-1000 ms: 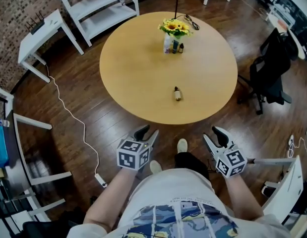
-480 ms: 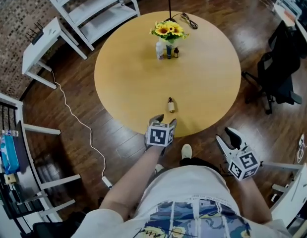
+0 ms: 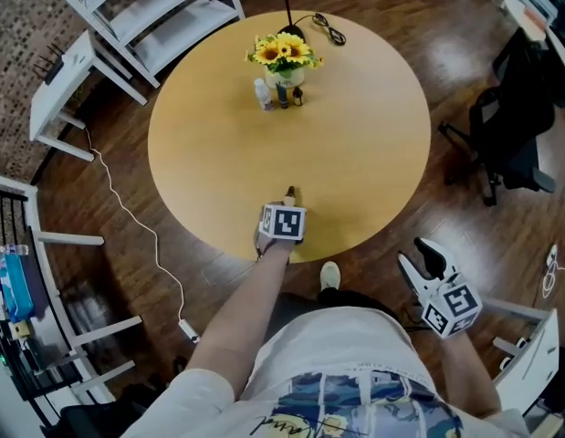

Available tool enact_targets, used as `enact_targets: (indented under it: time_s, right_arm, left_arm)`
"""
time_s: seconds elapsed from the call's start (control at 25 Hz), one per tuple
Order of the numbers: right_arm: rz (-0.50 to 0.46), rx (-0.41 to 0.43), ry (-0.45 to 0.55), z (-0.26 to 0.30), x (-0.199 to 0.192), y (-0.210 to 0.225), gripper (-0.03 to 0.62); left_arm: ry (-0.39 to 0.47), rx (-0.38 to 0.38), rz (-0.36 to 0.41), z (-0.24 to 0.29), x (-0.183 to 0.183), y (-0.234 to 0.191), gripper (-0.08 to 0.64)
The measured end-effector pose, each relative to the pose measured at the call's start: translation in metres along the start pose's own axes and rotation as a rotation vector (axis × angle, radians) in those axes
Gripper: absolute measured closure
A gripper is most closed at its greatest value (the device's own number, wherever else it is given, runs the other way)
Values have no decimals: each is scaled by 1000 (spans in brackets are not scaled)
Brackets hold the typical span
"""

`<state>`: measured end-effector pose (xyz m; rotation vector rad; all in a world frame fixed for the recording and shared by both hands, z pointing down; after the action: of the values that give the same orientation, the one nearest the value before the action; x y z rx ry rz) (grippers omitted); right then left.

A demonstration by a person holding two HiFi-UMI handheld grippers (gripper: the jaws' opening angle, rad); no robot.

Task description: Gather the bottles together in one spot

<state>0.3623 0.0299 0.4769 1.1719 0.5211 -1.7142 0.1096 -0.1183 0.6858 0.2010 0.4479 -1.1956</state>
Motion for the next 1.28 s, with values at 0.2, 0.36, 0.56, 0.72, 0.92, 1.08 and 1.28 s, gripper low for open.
enact_targets:
  time_s: [0.2, 0.36, 0.56, 0.72, 0.92, 1.08, 1.28]
  right_arm:
    - [22, 66, 44, 21, 16, 1, 376]
    - [20, 194, 95, 49, 47, -27, 393]
    - [65, 417, 142, 76, 93, -89, 434]
    - [165, 553, 118, 88, 107, -142, 434]
    - [258, 644, 84, 89, 102, -209, 487]
    - [321, 653, 75, 83, 95, -243, 522]
    - [253, 552, 83, 80, 86, -264, 523]
  left_arm:
    - [176, -149, -21, -49, 18, 23, 408]
    - [411, -474, 8, -135, 42, 74, 408]
    - [591, -689, 167, -227, 37, 104, 408]
    - [637, -722, 235, -258, 15, 94, 408]
    - [668, -789, 276, -292, -20, 71, 408]
    - [671, -829, 295, -307, -46, 56, 408]
    - [642, -785, 291, -307, -72, 29, 399]
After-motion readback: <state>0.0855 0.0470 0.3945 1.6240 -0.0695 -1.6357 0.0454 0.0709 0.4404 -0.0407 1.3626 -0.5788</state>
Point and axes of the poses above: the fingertips, and each gripper's own axes: z forward along the fingers, y to its right, x out of its top, the point moved 1 cm from there along -z, backward along the fingers, and after that the axes turned 2 degrees about -z, right-handed, at the moved point
